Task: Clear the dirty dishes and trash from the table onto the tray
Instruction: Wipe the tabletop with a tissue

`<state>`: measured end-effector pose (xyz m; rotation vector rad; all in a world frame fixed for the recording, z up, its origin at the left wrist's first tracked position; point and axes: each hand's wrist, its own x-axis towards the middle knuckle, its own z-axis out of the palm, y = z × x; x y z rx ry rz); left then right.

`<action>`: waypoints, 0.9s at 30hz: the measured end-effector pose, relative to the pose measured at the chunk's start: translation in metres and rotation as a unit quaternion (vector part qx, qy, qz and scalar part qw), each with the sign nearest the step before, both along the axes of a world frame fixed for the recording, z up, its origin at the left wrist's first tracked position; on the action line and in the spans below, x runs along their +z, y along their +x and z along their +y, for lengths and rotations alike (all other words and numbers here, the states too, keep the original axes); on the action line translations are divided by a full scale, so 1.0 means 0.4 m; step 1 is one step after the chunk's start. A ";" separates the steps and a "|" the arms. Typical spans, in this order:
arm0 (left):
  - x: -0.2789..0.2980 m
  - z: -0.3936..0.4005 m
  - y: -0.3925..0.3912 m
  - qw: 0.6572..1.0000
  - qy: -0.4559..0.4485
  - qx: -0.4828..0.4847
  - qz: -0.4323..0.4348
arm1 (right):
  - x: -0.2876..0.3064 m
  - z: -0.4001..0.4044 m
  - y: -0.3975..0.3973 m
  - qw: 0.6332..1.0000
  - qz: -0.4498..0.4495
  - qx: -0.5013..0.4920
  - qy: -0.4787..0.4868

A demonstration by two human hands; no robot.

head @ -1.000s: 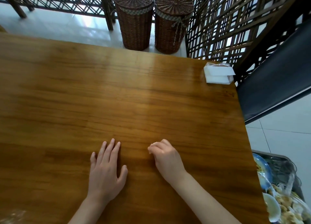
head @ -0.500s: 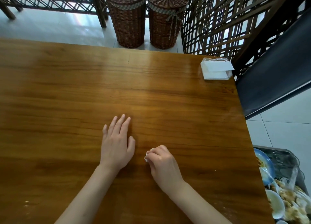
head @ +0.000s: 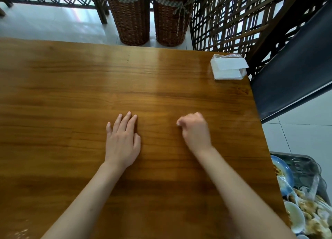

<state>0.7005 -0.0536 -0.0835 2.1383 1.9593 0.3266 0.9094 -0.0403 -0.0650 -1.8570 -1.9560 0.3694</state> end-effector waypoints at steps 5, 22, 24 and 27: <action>-0.019 0.004 0.003 1.000 -0.004 0.007 -0.009 | 0.007 0.076 0.010 0.999 -0.003 -0.047 0.019; -0.024 0.003 -0.002 1.000 -0.015 0.011 -0.011 | 0.028 0.106 0.037 0.999 -0.043 -0.030 0.014; -0.024 0.004 -0.002 1.000 -0.019 0.016 -0.011 | 0.017 0.066 -0.060 0.997 -0.040 0.070 0.003; -0.024 0.006 -0.001 1.000 -0.021 0.019 -0.008 | -0.011 0.041 -0.065 0.995 -0.044 0.087 -0.006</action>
